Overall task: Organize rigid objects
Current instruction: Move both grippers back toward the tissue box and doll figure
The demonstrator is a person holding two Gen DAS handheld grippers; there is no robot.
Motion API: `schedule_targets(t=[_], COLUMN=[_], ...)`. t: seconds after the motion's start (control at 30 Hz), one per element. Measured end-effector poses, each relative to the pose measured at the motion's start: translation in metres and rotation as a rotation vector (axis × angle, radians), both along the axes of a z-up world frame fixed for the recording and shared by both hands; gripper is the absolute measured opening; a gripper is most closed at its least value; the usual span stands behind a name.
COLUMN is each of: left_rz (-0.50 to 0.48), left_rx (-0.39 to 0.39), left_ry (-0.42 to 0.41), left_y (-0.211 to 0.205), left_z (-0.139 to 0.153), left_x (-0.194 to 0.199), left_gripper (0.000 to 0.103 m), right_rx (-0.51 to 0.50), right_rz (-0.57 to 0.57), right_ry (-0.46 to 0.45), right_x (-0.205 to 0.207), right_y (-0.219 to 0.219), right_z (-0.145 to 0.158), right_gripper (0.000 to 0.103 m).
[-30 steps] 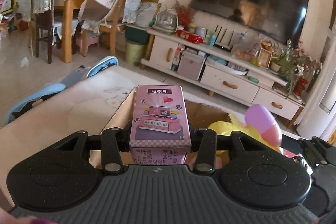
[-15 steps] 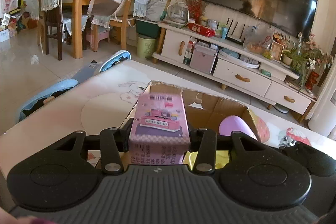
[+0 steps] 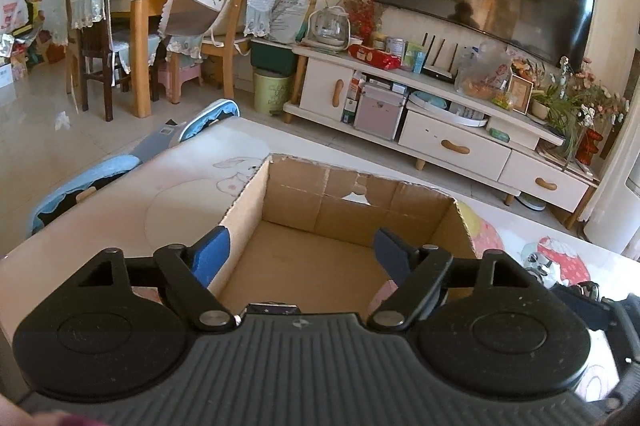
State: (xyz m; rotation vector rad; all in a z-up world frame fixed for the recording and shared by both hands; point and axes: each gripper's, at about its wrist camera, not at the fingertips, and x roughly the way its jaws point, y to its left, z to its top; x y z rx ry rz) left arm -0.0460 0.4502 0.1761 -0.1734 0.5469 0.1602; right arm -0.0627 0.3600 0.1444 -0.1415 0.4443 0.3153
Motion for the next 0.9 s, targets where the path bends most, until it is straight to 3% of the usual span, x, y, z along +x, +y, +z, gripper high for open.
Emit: schedule_targets(t=[0.4, 0.9], left_rz=[-0.059, -0.121], left_rx=[0.019, 0.033], left_ry=[-0.006, -0.018], left_y=[-0.002, 0.005], left_z=[0.000, -0.001], left_x=[-0.001, -0.004], left_gripper=[0.103, 0.103], right_rx=[0.045, 0.046], right_rz=[-0.211, -0.299], right_ry=[-0.002, 0.030], right_x=[-0.027, -0.031], right_y=[-0.052, -0.087], right_z=[-0.023, -0.053], right_gripper=[0.092, 0.092])
